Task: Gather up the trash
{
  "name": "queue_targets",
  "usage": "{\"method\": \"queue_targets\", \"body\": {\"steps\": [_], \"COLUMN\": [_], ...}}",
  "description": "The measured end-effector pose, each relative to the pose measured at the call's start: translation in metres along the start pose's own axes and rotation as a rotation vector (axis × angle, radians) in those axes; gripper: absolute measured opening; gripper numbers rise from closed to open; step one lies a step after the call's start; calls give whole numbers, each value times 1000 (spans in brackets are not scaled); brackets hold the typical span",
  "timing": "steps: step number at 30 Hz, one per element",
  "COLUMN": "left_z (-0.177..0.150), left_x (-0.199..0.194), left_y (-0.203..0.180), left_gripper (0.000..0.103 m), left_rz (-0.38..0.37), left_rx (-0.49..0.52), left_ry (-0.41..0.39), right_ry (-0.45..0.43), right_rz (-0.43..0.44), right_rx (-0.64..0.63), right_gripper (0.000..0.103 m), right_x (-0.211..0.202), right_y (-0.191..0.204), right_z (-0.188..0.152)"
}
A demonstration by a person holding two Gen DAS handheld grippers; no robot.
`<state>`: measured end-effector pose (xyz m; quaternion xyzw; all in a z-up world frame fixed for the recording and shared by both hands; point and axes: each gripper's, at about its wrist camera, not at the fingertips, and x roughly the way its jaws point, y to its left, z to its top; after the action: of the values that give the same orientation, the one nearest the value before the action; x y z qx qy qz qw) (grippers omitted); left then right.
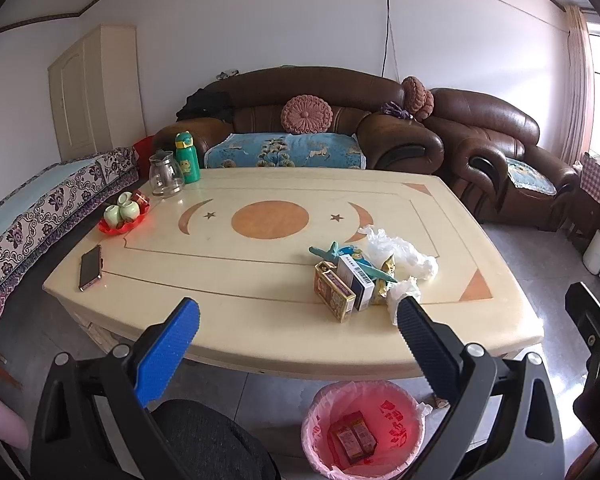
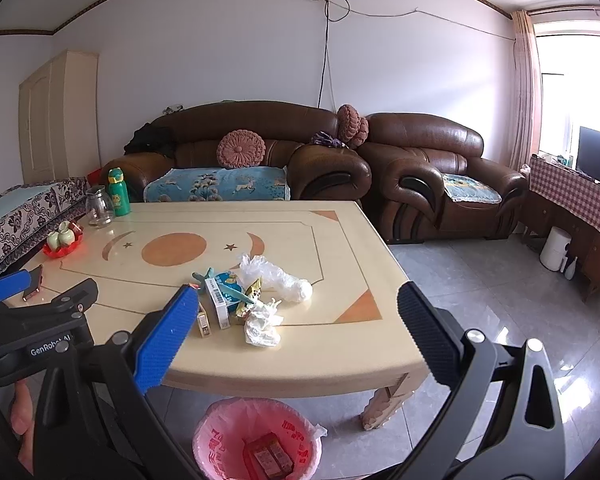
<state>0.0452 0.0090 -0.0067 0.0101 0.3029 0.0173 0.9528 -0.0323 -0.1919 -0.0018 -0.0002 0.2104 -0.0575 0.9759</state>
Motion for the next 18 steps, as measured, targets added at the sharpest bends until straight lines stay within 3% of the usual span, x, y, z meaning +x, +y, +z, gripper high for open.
{"method": "queue_targets", "body": {"steps": [18], "left_z": [10], "left_x": [46], "left_y": [-3], "left_gripper": [97], "left_rz": [11], "left_rx": [7], "left_ry": [55], "right_ry": [47], "right_rz": [8], "right_rx": [-9], "right_gripper": [97], "right_x": [43], "right_y": [3], "right_z": [5]}}
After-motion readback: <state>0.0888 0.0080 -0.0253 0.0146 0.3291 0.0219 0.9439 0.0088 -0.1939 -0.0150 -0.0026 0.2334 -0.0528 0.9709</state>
